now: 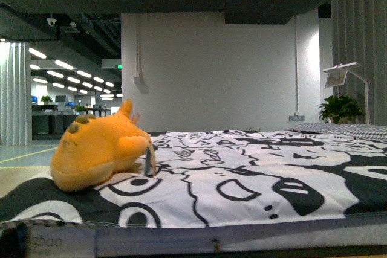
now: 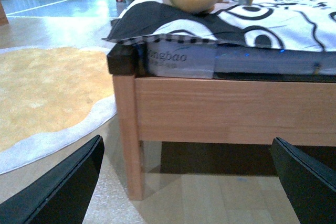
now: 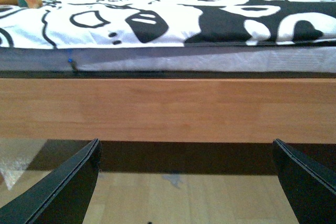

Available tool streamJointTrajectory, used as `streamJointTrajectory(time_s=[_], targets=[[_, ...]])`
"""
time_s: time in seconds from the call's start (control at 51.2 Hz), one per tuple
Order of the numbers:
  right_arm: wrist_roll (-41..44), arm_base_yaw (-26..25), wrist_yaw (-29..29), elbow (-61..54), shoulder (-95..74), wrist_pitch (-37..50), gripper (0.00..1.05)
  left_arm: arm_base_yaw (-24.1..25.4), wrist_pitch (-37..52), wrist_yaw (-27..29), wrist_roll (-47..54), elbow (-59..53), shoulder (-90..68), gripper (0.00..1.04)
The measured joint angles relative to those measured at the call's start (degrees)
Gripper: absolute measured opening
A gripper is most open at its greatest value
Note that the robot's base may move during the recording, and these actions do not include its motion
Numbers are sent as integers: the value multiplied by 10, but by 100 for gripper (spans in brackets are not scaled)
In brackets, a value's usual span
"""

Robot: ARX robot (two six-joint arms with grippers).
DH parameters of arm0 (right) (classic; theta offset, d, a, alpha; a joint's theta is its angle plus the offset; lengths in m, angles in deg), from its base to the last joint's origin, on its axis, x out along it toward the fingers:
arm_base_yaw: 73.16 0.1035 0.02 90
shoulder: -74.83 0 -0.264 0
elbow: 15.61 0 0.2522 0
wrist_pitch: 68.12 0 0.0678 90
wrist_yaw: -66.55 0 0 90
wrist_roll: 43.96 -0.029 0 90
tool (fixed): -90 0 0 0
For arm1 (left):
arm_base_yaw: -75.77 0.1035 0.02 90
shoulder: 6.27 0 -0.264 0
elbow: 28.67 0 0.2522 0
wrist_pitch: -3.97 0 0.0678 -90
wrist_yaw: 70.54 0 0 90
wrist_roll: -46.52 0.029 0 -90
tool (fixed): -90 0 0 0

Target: Put away toys

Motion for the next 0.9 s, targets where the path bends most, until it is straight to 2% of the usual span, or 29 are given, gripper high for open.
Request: streamJointTrajectory(time_s=[0.82, 0.84, 0.86, 0.899], targets=[[0, 0, -1, 0, 0, 0, 98, 0, 0, 1, 1, 0, 0, 98], [0, -1, -6, 0, -1, 0, 98, 0, 0, 1, 1, 0, 0, 98], [-10, -10, -39, 1, -7, 2, 98, 0, 0, 1, 1, 0, 0, 98], [-36, -49, -139, 2, -30, 18, 98, 0, 0, 1, 1, 0, 0, 98]])
